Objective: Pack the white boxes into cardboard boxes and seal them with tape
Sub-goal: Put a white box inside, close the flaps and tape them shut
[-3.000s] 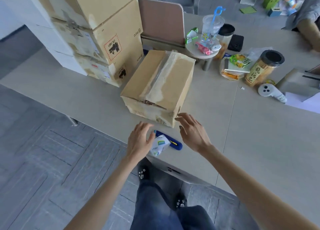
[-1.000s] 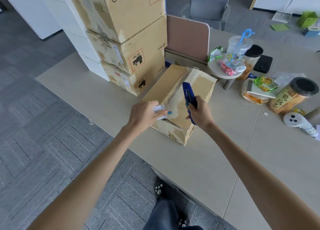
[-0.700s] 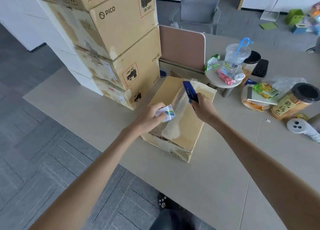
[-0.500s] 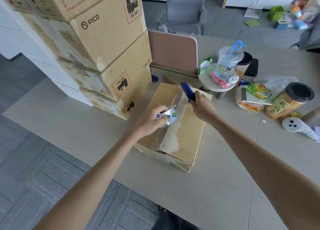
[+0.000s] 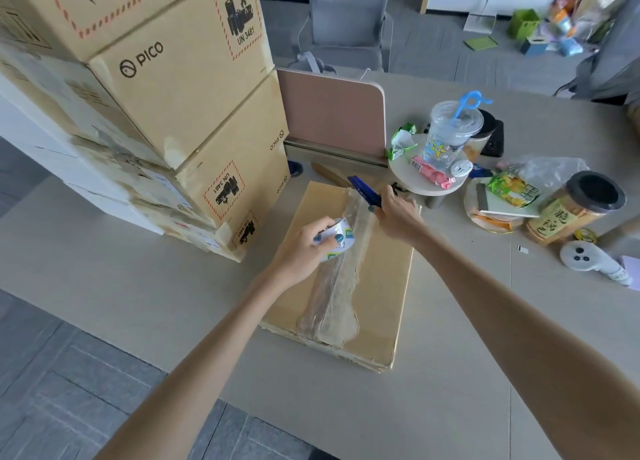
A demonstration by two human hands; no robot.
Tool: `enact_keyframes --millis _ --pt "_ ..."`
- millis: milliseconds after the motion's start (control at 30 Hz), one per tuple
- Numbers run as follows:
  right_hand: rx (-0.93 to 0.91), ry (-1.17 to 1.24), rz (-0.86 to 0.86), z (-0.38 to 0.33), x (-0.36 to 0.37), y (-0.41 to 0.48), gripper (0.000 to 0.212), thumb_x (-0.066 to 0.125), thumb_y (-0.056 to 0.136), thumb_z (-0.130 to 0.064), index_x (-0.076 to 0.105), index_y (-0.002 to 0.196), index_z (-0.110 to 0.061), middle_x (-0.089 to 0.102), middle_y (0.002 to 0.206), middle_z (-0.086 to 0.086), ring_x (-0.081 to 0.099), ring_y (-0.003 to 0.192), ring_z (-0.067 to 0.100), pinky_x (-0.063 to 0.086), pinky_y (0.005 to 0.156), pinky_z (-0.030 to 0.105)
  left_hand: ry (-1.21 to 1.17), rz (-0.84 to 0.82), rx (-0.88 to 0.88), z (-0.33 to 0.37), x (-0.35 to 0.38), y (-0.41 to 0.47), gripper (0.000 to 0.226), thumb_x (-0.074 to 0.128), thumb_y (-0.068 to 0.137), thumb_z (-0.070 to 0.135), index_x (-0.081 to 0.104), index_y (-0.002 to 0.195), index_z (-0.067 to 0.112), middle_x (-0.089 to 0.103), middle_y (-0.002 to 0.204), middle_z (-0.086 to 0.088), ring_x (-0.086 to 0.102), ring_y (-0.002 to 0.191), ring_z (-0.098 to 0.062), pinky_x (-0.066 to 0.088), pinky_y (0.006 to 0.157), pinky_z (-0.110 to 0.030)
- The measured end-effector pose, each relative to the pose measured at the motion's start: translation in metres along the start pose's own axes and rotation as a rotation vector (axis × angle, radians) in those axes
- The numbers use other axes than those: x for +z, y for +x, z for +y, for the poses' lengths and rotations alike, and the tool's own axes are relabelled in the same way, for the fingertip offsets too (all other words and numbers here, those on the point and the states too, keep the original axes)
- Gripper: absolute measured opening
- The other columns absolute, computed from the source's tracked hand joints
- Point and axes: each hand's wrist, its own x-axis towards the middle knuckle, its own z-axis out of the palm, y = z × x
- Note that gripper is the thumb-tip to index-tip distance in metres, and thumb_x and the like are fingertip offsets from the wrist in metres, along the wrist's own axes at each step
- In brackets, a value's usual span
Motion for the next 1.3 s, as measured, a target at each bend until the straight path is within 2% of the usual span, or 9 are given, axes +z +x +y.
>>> enact_keyframes --millis 200,300,400,533,600,700,933,1133,1300 --pt "-0.088 -0.171 0.049 -0.003 -0.001 -0.022 0.022 0.036 0.104 -0.022 0.04 0.115 -0.004 0.065 0.093 0.01 0.06 0.081 0.032 0.034 0.087 0.041 0.072 0.038 -0.048 0.003 0.008 -0.017 0.017 0.048 0.101 0.035 0.056 0.113 0.044 0.066 0.11 0.02 0.065 0.098 0.003 0.054 0.078 -0.035" --pt "-0.104 -0.207 0.098 0.0 0.0 -0.04 0.024 0.036 0.104 -0.024 0.04 0.115 -0.003 0.062 0.086 0.008 0.054 0.069 0.03 0.027 0.077 0.039 0.017 0.046 -0.106 0.011 0.015 -0.029 0.031 0.048 0.103 0.026 0.054 0.134 0.026 0.057 0.129 0.015 0.057 0.115 -0.007 0.045 0.074 -0.005" --pt "-0.11 -0.266 0.114 0.001 0.002 -0.062 0.021 0.036 0.104 -0.022 0.04 0.114 -0.004 0.056 0.082 0.005 0.058 0.073 0.03 0.023 0.073 0.038 0.017 0.079 -0.119 0.012 0.025 -0.041 0.038 0.052 0.101 0.019 0.053 0.139 0.019 0.053 0.135 0.011 0.051 0.119 -0.009 0.039 0.072 0.001" --pt "-0.097 -0.263 0.124 0.001 0.009 -0.091 0.012 0.04 0.1 -0.016 0.04 0.109 -0.007 0.064 0.083 0.005 0.044 0.06 0.025 0.027 0.071 0.037 0.14 0.159 -0.136 0.001 0.04 -0.062 0.016 0.059 0.094 0.024 0.064 0.11 0.025 0.064 0.111 0.009 0.058 0.1 -0.014 0.046 0.085 -0.031" --pt "-0.09 -0.231 0.116 0.001 0.011 -0.104 0.011 0.04 0.1 -0.014 0.039 0.109 -0.008 0.066 0.083 0.005 0.043 0.057 0.024 0.028 0.07 0.037 0.244 0.197 -0.096 -0.002 0.049 -0.074 0.009 0.058 0.09 0.028 0.062 0.097 0.022 0.062 0.093 0.008 0.056 0.088 -0.015 0.044 0.076 -0.034" --pt "-0.098 -0.117 0.115 0.002 0.009 -0.119 0.012 0.037 0.097 -0.006 0.038 0.109 -0.009 0.064 0.086 0.009 0.04 0.052 0.022 0.03 0.069 0.036 0.38 0.323 -0.045 -0.001 0.057 -0.086 0.028 0.054 0.085 0.034 0.065 0.093 0.009 0.063 0.079 -0.005 0.056 0.076 -0.026 0.045 0.076 -0.04" --pt "0.006 0.305 0.12 0.004 -0.018 -0.133 0.006 0.037 0.102 -0.013 0.033 0.097 -0.011 0.051 0.091 0.01 0.045 0.071 0.033 0.031 0.061 0.035 0.372 0.409 -0.059 0.041 0.048 -0.096 0.028 0.051 0.083 0.042 0.062 0.08 0.017 0.06 0.068 -0.004 0.054 0.069 -0.025 0.04 0.064 -0.03" --pt "0.015 0.42 0.126 0.014 -0.024 -0.128 0.007 0.04 0.099 -0.011 0.042 0.104 -0.006 0.064 0.105 0.016 0.055 0.08 0.037 0.041 0.065 0.039 0.558 0.512 -0.142 0.064 0.049 -0.084 0.031 0.063 0.085 0.029 0.05 0.065 0.01 0.047 0.058 -0.002 0.04 0.057 -0.022 0.026 0.05 -0.026" --pt "0.009 0.405 0.071 0.023 -0.033 -0.12 0.015 0.041 0.098 -0.008 0.045 0.112 -0.001 0.049 0.092 0.008 0.045 0.074 0.031 0.033 0.064 0.034 0.801 0.436 -0.244 0.066 0.042 -0.074 0.05 0.068 0.083 0.041 0.033 0.056 0.016 0.038 0.053 -0.003 0.033 0.053 -0.022 0.021 0.05 -0.029"
